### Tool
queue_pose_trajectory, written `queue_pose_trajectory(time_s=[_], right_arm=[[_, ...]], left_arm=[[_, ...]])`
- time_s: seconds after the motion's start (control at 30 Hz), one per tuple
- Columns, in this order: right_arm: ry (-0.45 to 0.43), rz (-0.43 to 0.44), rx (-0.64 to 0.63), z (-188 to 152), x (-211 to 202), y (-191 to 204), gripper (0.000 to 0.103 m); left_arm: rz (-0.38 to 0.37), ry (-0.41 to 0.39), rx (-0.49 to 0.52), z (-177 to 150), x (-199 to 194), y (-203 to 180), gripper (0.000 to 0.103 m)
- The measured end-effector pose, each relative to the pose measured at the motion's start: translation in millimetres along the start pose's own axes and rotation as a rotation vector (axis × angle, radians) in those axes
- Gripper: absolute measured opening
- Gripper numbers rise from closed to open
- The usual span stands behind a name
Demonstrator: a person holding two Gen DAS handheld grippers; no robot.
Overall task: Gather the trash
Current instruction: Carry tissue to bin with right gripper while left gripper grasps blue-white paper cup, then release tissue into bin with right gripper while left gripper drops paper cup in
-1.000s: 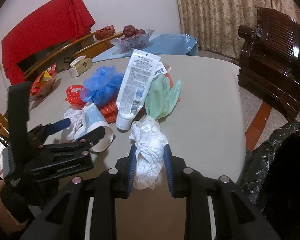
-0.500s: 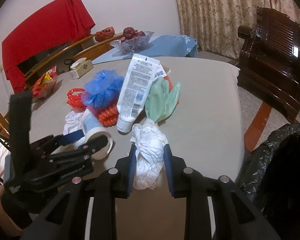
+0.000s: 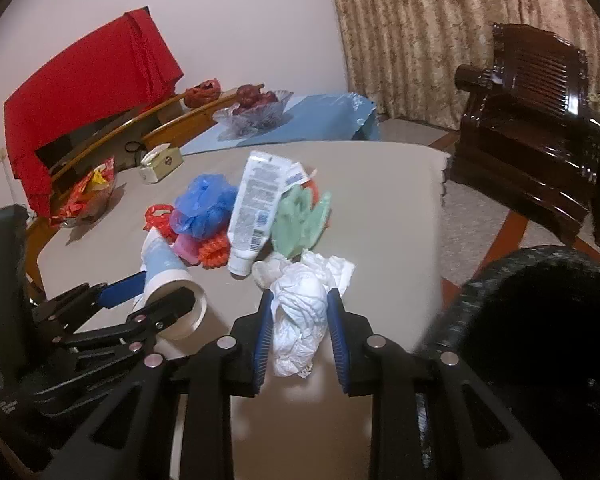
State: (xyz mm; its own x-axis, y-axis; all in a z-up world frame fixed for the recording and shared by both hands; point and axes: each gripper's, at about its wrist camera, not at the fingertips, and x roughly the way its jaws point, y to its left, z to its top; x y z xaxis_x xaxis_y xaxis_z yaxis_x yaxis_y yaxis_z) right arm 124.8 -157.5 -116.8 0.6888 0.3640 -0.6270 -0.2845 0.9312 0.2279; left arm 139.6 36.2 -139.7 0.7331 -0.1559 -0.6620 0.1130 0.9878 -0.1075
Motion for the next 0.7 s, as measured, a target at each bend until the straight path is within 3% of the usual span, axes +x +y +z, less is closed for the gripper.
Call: queue_pose_trajectory(time_s=[0.37,0.7], right_arm=[[-0.065,-0.154,0.079,-12,-72,-63,0.027],[-0.045,-0.326,0.18,-46,-107,-130,0.027]], left_arm=[[-0.149,-0.007,0.109,8,2,-82,0.062],[-0.323,0.036,0.217,3,25,-179,0.062]])
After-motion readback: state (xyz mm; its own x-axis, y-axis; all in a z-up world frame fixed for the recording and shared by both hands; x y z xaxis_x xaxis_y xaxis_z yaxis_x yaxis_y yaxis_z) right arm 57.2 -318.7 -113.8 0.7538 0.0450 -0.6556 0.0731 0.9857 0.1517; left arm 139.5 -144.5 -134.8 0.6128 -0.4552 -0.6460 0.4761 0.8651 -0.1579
